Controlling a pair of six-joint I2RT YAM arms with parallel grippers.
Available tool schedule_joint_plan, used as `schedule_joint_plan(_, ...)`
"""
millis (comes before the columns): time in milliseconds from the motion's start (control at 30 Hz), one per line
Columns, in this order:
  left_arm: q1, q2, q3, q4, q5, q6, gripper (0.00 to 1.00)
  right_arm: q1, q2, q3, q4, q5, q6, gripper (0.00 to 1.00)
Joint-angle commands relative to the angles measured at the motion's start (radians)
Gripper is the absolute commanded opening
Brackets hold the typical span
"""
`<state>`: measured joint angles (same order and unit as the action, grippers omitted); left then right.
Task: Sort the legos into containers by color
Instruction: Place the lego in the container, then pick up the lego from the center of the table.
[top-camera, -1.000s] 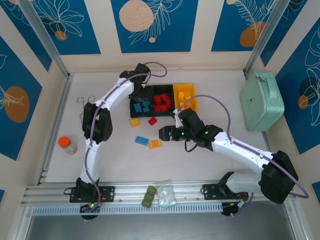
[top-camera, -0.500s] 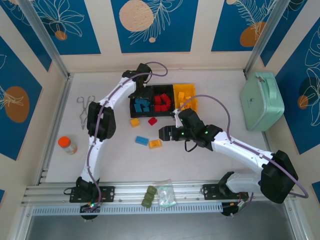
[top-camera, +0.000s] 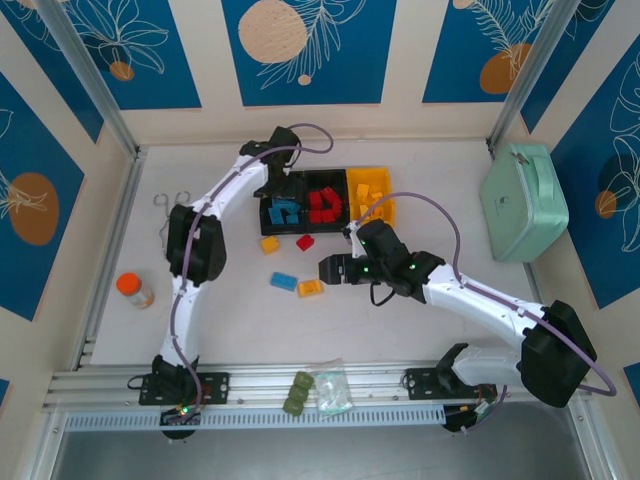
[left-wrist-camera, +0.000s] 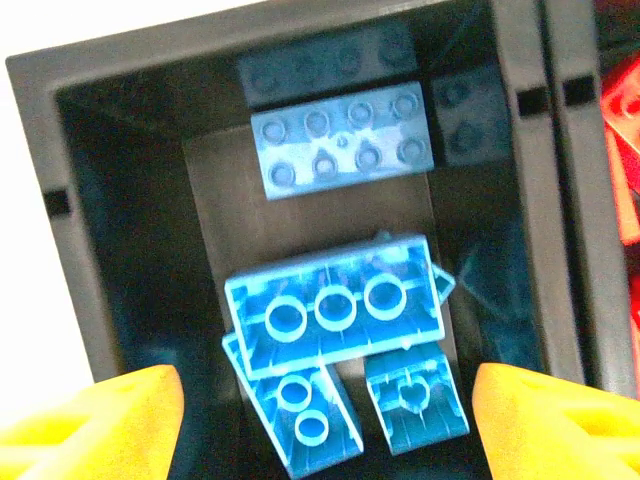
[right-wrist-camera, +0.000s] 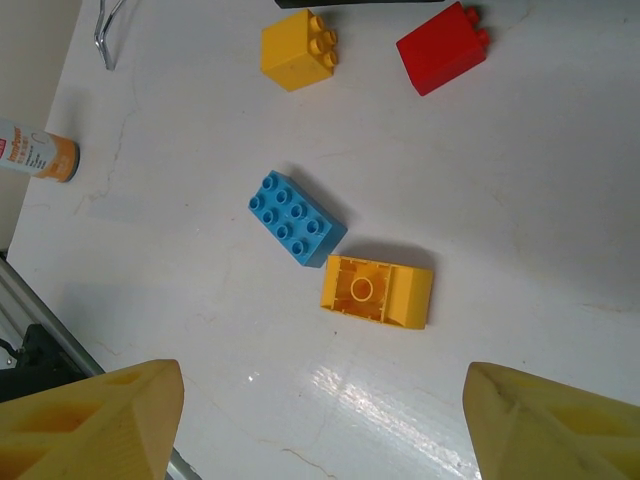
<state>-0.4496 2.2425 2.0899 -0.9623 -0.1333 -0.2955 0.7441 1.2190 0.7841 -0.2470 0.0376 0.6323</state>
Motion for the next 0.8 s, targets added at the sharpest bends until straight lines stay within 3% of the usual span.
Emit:
schedule_joint_plan(0,-0.014,-0.149,-0.096,0.041,0.043,-0.024,0.76,0.006,-0.028,-0.011,-0.001,-0.008,-0.005,0.74)
schedule_joint_plan(267,-0.020,-0.460,-0.508,0.189,0.105,-0.097,0.76,0.009,0.036,0.042,-0.024,-0.049,-0.112,0.74)
schedule_joint_plan(533,-0.018,-0.794,-0.977,0.312,0.156,-0.237,0.76,0.062,0.236,0.183,-0.054,-0.058,-0.274,0.74)
schedule_joint_plan(767,-0.015,-1.117,-1.319,0.324,0.157,-0.405,0.76,0.110,0.435,0.324,-0.073,-0.036,-0.380,0.72)
